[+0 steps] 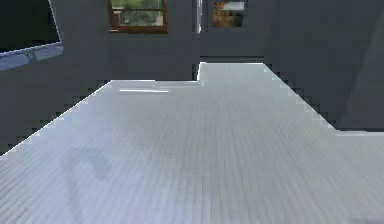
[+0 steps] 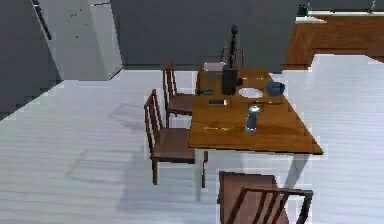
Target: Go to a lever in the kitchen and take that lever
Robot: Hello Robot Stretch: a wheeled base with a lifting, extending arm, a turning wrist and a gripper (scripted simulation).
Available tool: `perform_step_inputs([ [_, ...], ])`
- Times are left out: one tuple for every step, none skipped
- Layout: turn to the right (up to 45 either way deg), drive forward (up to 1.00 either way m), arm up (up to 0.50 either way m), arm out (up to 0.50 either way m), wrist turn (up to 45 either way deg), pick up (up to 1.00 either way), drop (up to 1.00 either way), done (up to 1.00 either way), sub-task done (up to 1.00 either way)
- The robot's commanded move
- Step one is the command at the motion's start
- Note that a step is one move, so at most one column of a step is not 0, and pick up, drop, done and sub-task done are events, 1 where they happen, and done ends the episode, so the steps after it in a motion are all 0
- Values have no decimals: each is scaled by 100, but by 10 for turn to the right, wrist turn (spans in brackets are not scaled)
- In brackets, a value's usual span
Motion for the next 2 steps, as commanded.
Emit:
perform_step_inputs([
  [450, 0, 0, 0, 0, 0, 0, 0, 0],
  [0, 60, 0, 0, 0, 0, 0, 0, 0],
])
